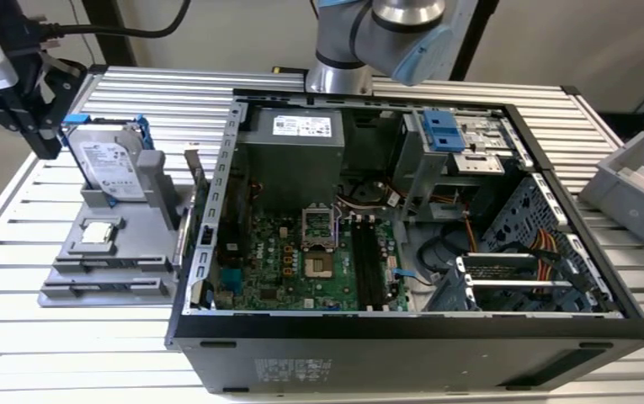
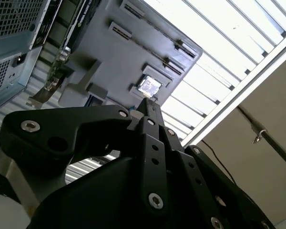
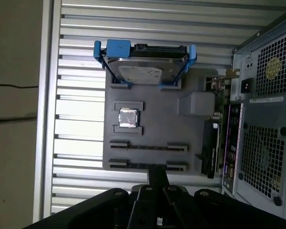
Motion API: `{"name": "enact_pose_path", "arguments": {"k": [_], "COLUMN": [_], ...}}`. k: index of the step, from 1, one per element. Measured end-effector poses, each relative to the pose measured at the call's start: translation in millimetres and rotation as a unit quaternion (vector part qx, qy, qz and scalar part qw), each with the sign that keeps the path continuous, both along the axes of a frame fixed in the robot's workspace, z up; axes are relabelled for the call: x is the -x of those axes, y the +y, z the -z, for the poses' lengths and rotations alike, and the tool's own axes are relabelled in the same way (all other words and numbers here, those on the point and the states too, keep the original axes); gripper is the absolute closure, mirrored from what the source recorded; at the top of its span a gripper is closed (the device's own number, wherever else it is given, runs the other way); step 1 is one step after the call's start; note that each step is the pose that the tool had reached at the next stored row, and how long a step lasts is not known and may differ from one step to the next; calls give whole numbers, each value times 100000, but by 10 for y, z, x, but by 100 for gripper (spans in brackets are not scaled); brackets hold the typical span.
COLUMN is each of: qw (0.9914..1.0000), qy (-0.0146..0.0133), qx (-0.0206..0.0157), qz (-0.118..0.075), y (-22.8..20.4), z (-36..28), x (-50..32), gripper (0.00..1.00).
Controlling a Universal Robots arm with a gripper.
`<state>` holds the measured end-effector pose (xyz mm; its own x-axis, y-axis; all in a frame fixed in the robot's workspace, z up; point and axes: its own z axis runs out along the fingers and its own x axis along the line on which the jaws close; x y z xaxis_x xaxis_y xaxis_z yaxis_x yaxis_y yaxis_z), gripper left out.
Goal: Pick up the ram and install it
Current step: 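Reach for the ram, then pick up the ram and move it above insertion slot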
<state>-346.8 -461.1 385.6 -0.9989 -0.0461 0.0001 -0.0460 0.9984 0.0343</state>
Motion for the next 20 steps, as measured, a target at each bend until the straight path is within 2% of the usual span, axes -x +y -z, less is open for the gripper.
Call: {"name": "enact_pose_path", "arguments": {"k": [6,14,20], "qw": [99988,99923,99917], "qy": [1,1,54], "qx": [27,27,28], "qz": [1562,3923,4071], "y": [-60,-132,-176], "z": [10,16,18], "x": [-1,-1,-20], "gripper": [100,100,100]}}
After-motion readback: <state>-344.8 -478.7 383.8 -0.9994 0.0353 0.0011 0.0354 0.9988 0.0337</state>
